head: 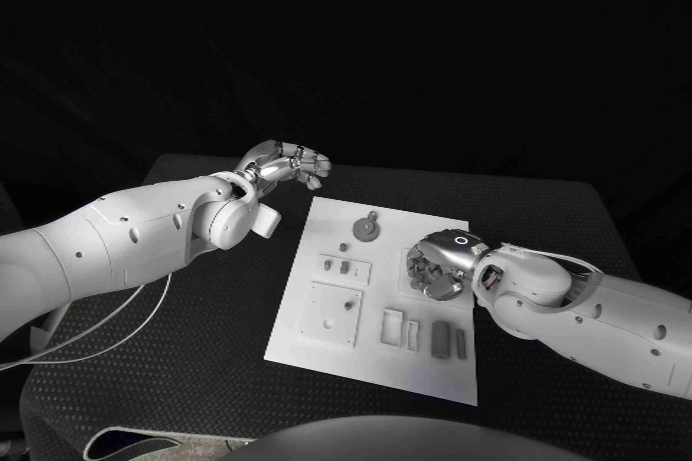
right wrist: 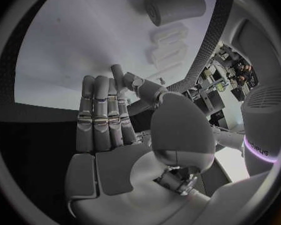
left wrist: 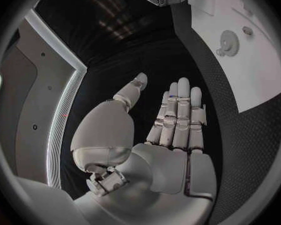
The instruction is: Assemble the parts on the task board
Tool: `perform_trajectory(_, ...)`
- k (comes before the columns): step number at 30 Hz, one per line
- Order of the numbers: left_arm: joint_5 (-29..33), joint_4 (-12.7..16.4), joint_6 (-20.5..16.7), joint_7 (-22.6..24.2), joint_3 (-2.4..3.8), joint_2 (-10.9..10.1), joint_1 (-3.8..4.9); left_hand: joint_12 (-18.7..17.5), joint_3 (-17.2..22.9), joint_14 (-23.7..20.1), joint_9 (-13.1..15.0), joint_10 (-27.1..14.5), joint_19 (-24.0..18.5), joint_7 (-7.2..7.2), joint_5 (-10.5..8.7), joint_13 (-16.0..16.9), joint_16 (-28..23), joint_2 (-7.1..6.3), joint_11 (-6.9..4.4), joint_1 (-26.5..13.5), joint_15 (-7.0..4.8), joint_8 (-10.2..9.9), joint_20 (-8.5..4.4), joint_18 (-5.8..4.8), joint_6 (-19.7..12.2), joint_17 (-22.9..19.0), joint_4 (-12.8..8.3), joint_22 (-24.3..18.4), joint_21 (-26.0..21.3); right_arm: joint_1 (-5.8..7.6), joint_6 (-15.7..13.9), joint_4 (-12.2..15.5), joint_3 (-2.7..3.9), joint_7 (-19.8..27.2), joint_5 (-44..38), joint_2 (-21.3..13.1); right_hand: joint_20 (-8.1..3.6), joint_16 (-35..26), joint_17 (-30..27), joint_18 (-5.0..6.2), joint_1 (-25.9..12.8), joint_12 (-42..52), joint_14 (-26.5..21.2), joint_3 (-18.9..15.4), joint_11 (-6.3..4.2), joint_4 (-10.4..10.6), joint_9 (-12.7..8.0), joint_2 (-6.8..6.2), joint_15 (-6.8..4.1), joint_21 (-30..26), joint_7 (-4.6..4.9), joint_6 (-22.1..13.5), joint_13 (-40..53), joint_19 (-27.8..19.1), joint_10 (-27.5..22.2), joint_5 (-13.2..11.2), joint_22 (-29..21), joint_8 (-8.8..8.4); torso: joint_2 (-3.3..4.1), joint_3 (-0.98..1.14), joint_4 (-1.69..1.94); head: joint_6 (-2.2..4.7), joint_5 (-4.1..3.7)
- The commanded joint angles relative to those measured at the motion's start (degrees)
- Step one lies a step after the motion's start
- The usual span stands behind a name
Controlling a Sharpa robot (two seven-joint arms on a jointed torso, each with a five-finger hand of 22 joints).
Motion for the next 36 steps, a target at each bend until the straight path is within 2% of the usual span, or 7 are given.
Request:
perform_trajectory(1,0.3,0.1,0.7,0.6,0.05,0.1,0.07,-0.1,-0.3,0.2,-0.1,-0.3,-0.1,0.05,-0.34,-0.1,-0.3,0.64,-0.02,0.1,0.36,0.2,0.38,0.85,-0.4,0.1,0.1,0.1,-0.4,-0.06,-0.6,1.0,0.18,0.2,1.5,-0.5,0.00,0.2,0.1,0.79,-0.2,0.2,0.5,0.4,0.04,-0.1,0.0,0.65,0.01,0.2,0.05,0.5,0.1,0.6,0.3,0.1,0.1,0.36,-0.03,-0.01,-0.07,0.07,0.10)
perform_trajectory(5,0.3,0.0,0.7,0.6,0.05,0.2,0.07,-0.1,-0.3,0.2,-0.1,-0.3,-0.1,0.05,-0.34,-0.1,-0.3,0.65,-0.01,0.0,0.36,0.2,0.38,0.86,-0.4,0.1,0.1,0.1,-0.4,-0.02,-0.5,2.0,1.18,0.3,2.7,-1.1,-0.02,0.2,0.1,0.79,-0.2,0.2,0.6,0.4,0.03,-0.1,0.0,0.66,-0.01,0.3,0.04,0.5,0.2,0.6,0.4,0.1,0.1,0.37,-0.04,-0.04,-0.09,0.12,0.15)
perform_trajectory(10,0.3,-0.1,0.7,0.6,0.05,0.2,0.07,-0.1,-0.3,0.2,-0.1,-0.3,-0.1,0.05,-0.34,-0.1,-0.3,0.66,-0.01,0.0,0.36,0.2,0.38,0.86,-0.4,0.1,0.1,0.1,-0.4,0.27,-0.1,3.7,3.27,0.7,5.3,-1.6,-0.04,0.2,0.2,0.79,-0.3,0.2,0.6,0.4,0.02,-0.1,0.1,0.67,-0.02,0.3,0.03,0.5,0.2,0.6,0.4,0.1,0.1,0.38,-0.01,-0.02,-0.05,0.14,0.38)
perform_trajectory(15,0.3,-0.2,0.7,0.6,0.05,0.2,0.07,0.0,-0.3,0.2,-0.1,-0.3,-0.1,0.05,-0.33,-0.1,-0.3,0.66,-0.01,0.0,0.36,0.2,0.38,0.86,-0.4,0.1,0.1,0.1,-0.4,0.79,0.0,5.3,3.68,0.9,6.5,-1.7,-0.05,0.2,0.2,0.79,-0.3,0.2,0.6,0.4,0.02,-0.2,0.1,0.69,-0.03,0.3,0.03,0.5,0.2,0.6,0.4,0.1,0.1,0.38,0.00,-0.01,-0.05,0.19,0.78)
perform_trajectory(27,0.3,-0.8,0.7,0.7,0.05,0.8,0.07,0.0,-0.3,0.2,-0.1,-0.4,-0.1,0.05,-0.33,-0.1,-0.4,0.68,-0.01,0.1,0.36,0.2,0.38,0.86,-0.5,0.2,0.1,0.1,-0.4,0.78,-0.4,5.8,3.49,1.7,6.3,5.8,-0.08,0.2,0.2,0.79,-0.5,0.1,0.5,0.5,0.05,-0.4,0.2,0.97,-0.07,0.3,0.06,0.3,0.3,0.6,0.3,0.1,0.2,0.31,0.02,0.00,-0.05,0.18,1.67)
perform_trajectory(34,0.3,-0.9,0.7,0.6,0.05,1.2,0.08,0.0,-0.3,0.2,-0.1,-0.4,-0.1,0.05,-0.33,-0.1,-0.4,0.69,-0.01,0.1,0.37,0.2,0.39,0.86,-0.5,0.3,0.1,0.1,-0.4,0.60,-0.6,5.5,1.64,2.0,4.2,9.7,-0.10,0.2,0.3,0.79,-0.5,0.0,0.5,0.5,0.06,-0.6,0.2,1.09,-0.09,0.3,0.08,0.3,0.4,0.6,0.3,0.1,0.2,0.29,0.03,-0.08,0.18,0.23,1.75)
perform_trajectory(36,0.3,-0.9,0.7,0.6,0.05,1.3,0.08,0.0,-0.3,0.2,-0.1,-0.4,-0.1,0.05,-0.33,-0.1,-0.4,0.69,-0.01,0.1,0.37,0.2,0.39,0.86,-0.5,0.3,0.1,0.1,-0.4,0.57,-0.6,5.5,1.11,2.0,3.4,10.3,-0.11,0.2,0.3,0.79,-0.5,0.0,0.5,0.5,0.06,-0.6,0.2,1.10,-0.09,0.3,0.08,0.3,0.4,0.6,0.3,0.1,0.2,0.29,0.00,-0.11,0.07,0.17,1.91)
